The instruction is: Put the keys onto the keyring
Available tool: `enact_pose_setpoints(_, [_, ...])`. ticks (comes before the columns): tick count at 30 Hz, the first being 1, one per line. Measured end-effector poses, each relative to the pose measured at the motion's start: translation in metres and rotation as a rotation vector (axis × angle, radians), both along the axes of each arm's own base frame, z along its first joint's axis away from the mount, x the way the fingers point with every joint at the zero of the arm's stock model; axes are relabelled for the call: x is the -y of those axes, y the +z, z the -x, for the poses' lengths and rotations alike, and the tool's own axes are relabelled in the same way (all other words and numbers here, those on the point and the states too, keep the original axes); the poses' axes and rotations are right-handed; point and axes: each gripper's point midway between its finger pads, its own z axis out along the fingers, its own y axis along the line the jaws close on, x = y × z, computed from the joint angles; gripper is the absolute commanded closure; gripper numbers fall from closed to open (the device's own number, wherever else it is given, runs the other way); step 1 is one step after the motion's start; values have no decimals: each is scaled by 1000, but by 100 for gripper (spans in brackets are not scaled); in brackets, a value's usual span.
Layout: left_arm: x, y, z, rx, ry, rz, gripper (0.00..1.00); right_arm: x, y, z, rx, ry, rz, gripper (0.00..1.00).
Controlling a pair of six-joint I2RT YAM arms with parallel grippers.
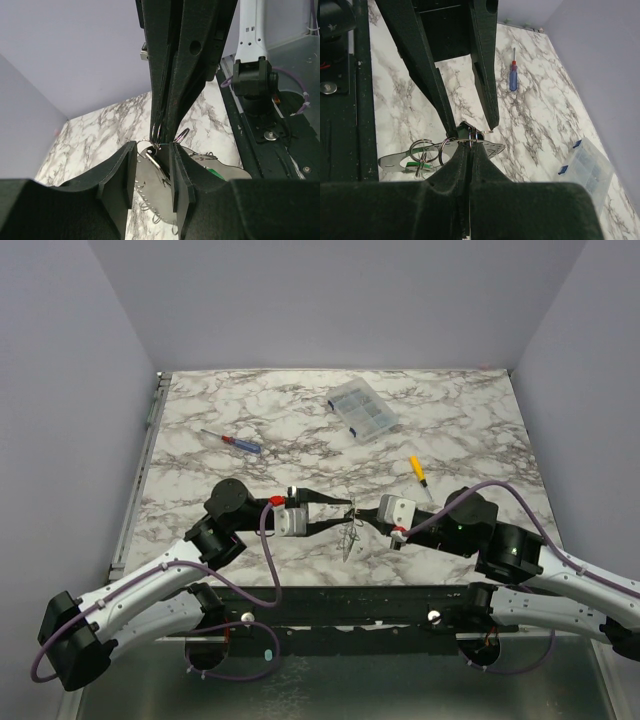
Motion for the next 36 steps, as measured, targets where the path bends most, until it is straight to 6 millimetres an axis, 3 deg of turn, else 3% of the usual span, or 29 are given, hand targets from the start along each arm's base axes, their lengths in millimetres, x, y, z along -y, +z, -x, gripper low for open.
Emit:
enact_pose_setpoints(7, [2,-4,-1,-10,-5,-9,67,0,0,-1,10,2,2,99])
enact_pose_setpoints(12, [2,-3,-1,-8,-4,-9,63,0,1,-1,18,2,4,99])
enact_pose_setpoints(21, [-9,14,-3,46,60,45,63,1,2,-3,24,-8,3,99])
enact_pose_setpoints(36, [0,-3,-8,10,42,2,70,0,4,-3,27,-8,-4,99])
